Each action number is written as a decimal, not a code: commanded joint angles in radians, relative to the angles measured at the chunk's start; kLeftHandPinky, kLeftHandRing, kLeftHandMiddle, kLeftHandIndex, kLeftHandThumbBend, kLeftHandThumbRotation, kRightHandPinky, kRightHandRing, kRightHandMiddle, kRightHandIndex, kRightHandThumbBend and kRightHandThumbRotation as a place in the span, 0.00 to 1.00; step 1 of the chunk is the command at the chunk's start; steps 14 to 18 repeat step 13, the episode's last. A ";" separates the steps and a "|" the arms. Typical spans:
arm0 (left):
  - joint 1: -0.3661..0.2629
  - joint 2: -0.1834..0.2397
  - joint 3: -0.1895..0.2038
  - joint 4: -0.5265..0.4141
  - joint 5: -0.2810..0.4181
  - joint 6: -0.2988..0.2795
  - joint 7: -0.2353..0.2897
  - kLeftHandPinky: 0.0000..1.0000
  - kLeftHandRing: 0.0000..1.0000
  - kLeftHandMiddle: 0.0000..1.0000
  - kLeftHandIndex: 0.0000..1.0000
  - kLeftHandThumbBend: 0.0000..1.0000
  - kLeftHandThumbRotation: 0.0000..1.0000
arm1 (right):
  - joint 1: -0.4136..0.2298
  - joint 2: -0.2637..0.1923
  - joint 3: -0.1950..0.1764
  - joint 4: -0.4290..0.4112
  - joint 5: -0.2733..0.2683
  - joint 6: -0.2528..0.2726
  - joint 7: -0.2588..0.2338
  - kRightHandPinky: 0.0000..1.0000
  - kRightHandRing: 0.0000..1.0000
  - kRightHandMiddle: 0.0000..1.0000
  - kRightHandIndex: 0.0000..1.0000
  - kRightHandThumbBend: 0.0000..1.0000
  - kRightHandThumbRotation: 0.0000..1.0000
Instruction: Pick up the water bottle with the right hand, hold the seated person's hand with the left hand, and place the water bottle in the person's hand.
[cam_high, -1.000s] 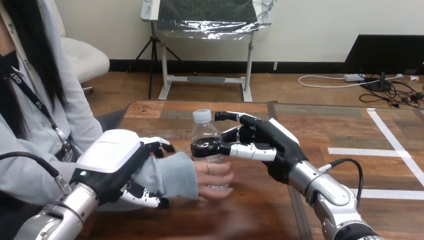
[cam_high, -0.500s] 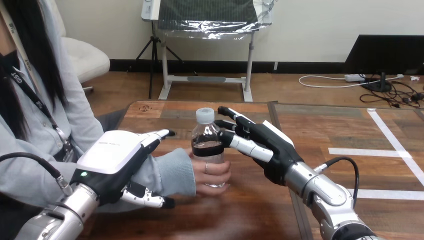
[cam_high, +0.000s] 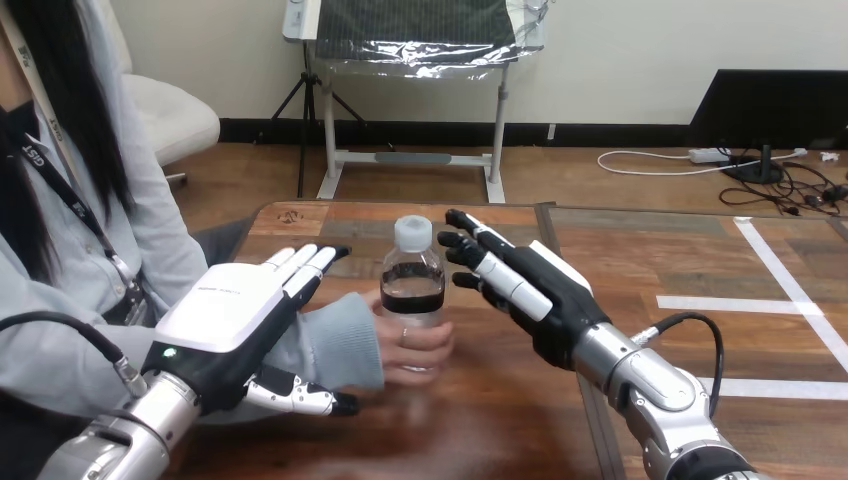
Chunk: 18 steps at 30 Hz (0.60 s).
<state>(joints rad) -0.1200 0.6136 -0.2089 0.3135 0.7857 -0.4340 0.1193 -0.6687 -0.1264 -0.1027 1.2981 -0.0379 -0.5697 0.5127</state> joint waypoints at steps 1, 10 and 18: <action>-0.021 -0.006 -0.007 -0.006 -0.002 0.002 0.030 0.91 0.99 1.00 1.00 1.00 0.58 | -0.051 -0.026 -0.010 -0.028 0.010 -0.033 -0.012 0.94 0.97 0.96 1.00 1.00 0.81; 0.009 -0.016 -0.009 0.003 -0.021 -0.020 0.071 0.93 1.00 1.00 1.00 1.00 0.60 | -0.041 -0.034 -0.022 -0.029 0.026 -0.031 -0.004 0.94 0.97 0.96 1.00 1.00 0.82; 0.017 -0.022 -0.008 0.004 -0.032 -0.030 0.082 0.94 1.00 1.00 1.00 1.00 0.61 | -0.038 -0.035 -0.027 -0.029 0.033 -0.029 -0.001 0.94 0.97 0.96 1.00 1.00 0.82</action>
